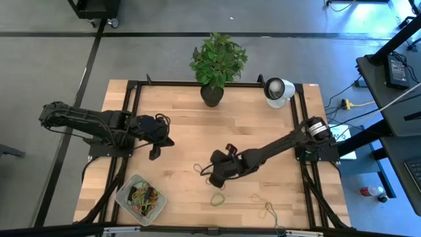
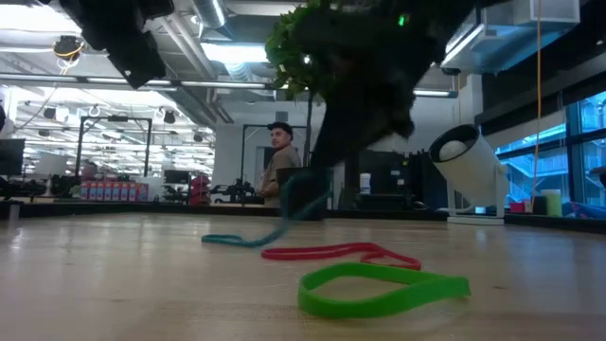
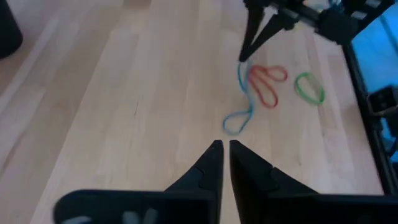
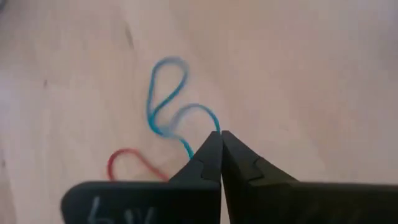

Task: Pick and place rubber bands into bin
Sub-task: Put the top blue rubber band into the gray bin

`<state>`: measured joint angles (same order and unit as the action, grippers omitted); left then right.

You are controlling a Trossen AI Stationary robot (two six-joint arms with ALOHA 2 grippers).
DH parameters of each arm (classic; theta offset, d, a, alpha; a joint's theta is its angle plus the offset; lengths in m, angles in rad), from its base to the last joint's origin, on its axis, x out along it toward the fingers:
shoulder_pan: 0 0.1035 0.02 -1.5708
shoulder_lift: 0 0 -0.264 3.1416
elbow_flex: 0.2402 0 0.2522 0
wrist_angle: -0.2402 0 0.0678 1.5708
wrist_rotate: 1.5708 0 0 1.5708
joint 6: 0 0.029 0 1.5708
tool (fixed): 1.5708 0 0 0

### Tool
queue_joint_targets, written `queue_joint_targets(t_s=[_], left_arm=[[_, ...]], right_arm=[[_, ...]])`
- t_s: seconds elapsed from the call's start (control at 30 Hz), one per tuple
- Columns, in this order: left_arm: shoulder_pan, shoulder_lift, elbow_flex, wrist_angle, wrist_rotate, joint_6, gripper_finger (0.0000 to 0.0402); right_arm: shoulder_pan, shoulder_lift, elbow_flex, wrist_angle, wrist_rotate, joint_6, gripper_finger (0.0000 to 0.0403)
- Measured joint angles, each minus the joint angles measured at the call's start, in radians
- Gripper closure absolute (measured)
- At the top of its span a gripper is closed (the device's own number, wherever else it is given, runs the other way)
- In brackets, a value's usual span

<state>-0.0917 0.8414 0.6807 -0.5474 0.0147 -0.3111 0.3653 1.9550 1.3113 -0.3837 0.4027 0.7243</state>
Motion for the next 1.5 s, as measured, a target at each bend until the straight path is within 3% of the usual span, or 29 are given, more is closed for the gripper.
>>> queue_joint_targets(t_s=[0.13, 0.43, 0.57, 0.77, 1.1, 1.5], left_arm=[[0.0, 0.011, 0.0, 0.066, -0.018, 0.0, 0.0343], [0.0, 0.055, -0.001, 0.225, -0.056, 0.018, 0.0231], [0.0, 0.08, -0.001, 0.352, -0.085, 0.018, 0.0203], [0.0, 0.134, 0.0, 0.56, -0.108, 0.018, 0.0197], [0.0, 0.264, 0.0, 0.765, -0.07, 0.011, 0.0196], [-0.003, 0.32, 0.0, 0.866, 0.004, -0.009, 0.0196]], right_arm=[[0.004, -0.066, 0.001, 0.004, 0.064, -0.037, 0.0401], [0.0, -0.184, 0.002, 0.036, 0.082, -0.105, 0.0401], [-0.001, -0.231, 0.002, 0.087, 0.084, -0.114, 0.0401], [-0.003, -0.289, 0.002, 0.224, 0.086, -0.232, 0.0402], [-0.003, -0.323, 0.003, 0.474, 0.087, -0.507, 0.0401], [-0.008, -0.328, 0.003, 0.44, 0.088, -0.537, 0.0401]])
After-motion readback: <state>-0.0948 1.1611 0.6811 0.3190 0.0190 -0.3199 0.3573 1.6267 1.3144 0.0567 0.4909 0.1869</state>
